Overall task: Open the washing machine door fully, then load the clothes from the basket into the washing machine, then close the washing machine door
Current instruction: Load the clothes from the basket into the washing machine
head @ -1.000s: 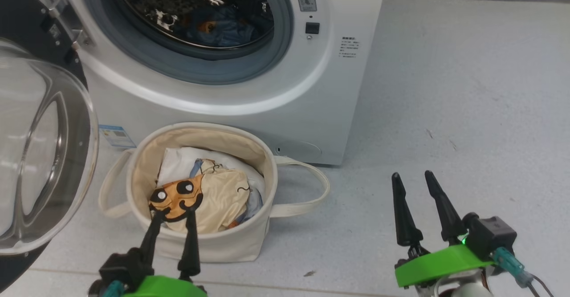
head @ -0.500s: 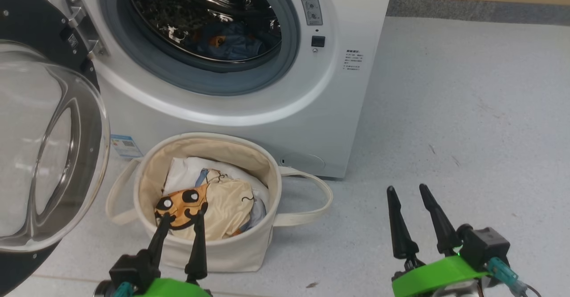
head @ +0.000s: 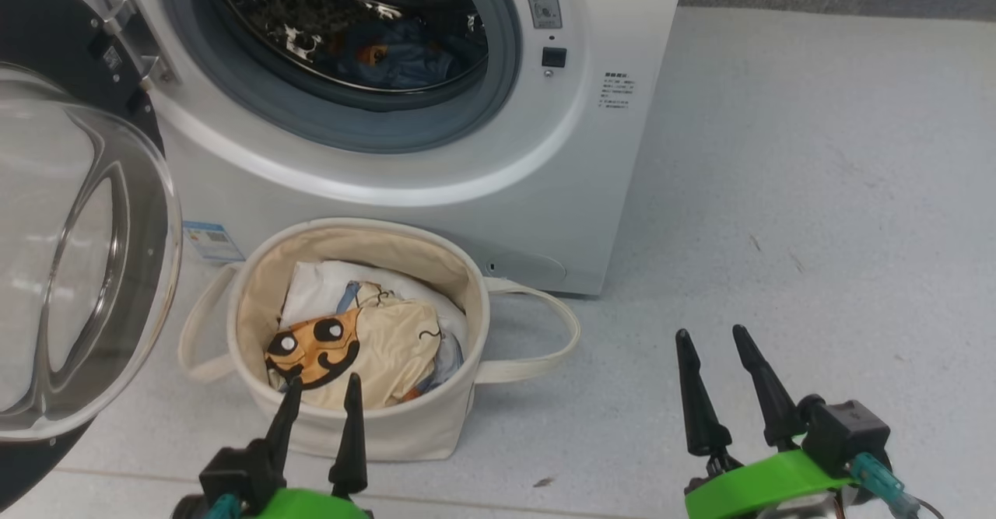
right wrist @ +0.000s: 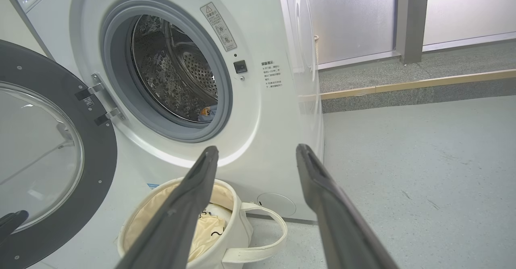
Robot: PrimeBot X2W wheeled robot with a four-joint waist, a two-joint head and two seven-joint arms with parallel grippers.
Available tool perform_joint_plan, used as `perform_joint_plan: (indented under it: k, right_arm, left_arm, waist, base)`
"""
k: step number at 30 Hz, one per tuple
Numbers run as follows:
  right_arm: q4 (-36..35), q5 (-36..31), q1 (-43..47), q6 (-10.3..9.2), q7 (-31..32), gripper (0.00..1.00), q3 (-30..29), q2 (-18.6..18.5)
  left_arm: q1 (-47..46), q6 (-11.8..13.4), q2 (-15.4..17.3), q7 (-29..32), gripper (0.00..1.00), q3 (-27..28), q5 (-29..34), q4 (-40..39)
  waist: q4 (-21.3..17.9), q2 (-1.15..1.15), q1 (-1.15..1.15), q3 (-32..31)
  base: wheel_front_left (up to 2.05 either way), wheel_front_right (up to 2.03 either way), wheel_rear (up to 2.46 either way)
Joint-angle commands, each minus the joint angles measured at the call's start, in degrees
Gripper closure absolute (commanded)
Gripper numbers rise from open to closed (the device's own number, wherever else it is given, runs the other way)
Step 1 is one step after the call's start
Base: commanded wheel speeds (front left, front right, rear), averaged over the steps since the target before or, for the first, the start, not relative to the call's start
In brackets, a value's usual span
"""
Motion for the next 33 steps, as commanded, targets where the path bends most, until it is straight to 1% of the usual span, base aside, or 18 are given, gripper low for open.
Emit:
perform_joint_plan:
  k: [1, 4, 8, 12, 14, 16, 19, 27, 33]
  right_arm:
    - [-1.97, -0.58, -1.83, 0.0, -0.71, 0.0, 1.15, 0.11]
    - [-2.13, -0.64, -2.06, 0.0, -0.71, 0.0, 0.88, 0.11]
    - [-2.15, -1.21, -2.29, 0.0, -0.71, 0.0, 0.82, 0.11]
    - [-3.17, -1.99, -3.71, 0.0, -0.71, 0.0, 0.12, 0.11]
    - [-3.97, -2.52, -4.52, 0.0, -0.71, 0.0, -0.41, 0.11]
    - [-4.67, -3.18, -5.35, 0.0, -0.71, 0.0, -0.78, 0.11]
    - [-5.63, -4.39, -6.73, 0.0, -0.71, 0.0, -1.2, 0.05]
    - [-9.66, -5.26, -11.63, 0.0, -0.71, 0.0, -2.0, -1.8]
    - [-11.87, -4.78, -14.15, 0.0, -0.71, 0.0, -3.24, -2.82]
  left_arm:
    - [-1.77, 0.46, 0.41, -0.27, 0.0, 1.47, -0.58, -1.16]
    - [-2.83, 0.98, 0.41, -0.27, 0.0, 0.93, -0.48, 1.15]
    - [-5.51, 0.71, 0.41, -0.27, 0.0, 0.02, -1.48, 6.91]
    - [-9.73, 0.6, 0.41, -0.27, 0.0, 0.08, -1.12, 11.99]
    - [-12.34, 0.47, 0.41, -0.27, 0.0, -0.19, -0.79, 14.94]
    - [-15.38, -0.04, 0.41, -0.27, 0.0, -0.25, -2.15, 18.17]
    - [-20.77, -0.32, 0.41, -0.27, 0.0, -1.0, -2.49, 24.02]
    - [-35.39, -1.08, 0.41, -0.27, 0.0, -3.54, -3.43, 36.45]
    - [-45.4, -0.9, 0.41, -0.27, 0.0, -5.64, -3.71, 43.14]
  waist:
    - [-0.07, 0.0, 0.0, 0.42]
    - [-0.16, 0.0, 0.0, 1.64]
    - [-0.61, 0.0, 0.0, 3.82]
    - [-1.57, 0.0, 0.0, 7.58]
    - [-1.91, 0.0, 0.0, 10.06]
    - [-2.16, 0.0, 0.0, 12.91]
    - [-2.49, 0.0, 0.0, 17.49]
    - [-3.93, 0.0, 0.0, 30.39]
    - [-4.75, 0.0, 0.0, 38.21]
  base:
    - [0.0, 0.0, 0.0]
    - [0.0, 0.0, 0.0]
    - [0.0, 0.0, 0.0]
    - [0.0, 0.0, 0.0]
    - [0.0, 0.0, 0.0]
    - [0.0, 0.0, 0.0]
    - [0.0, 0.0, 0.0]
    - [0.0, 0.0, 0.0]
    - [0.0, 0.0, 0.0]
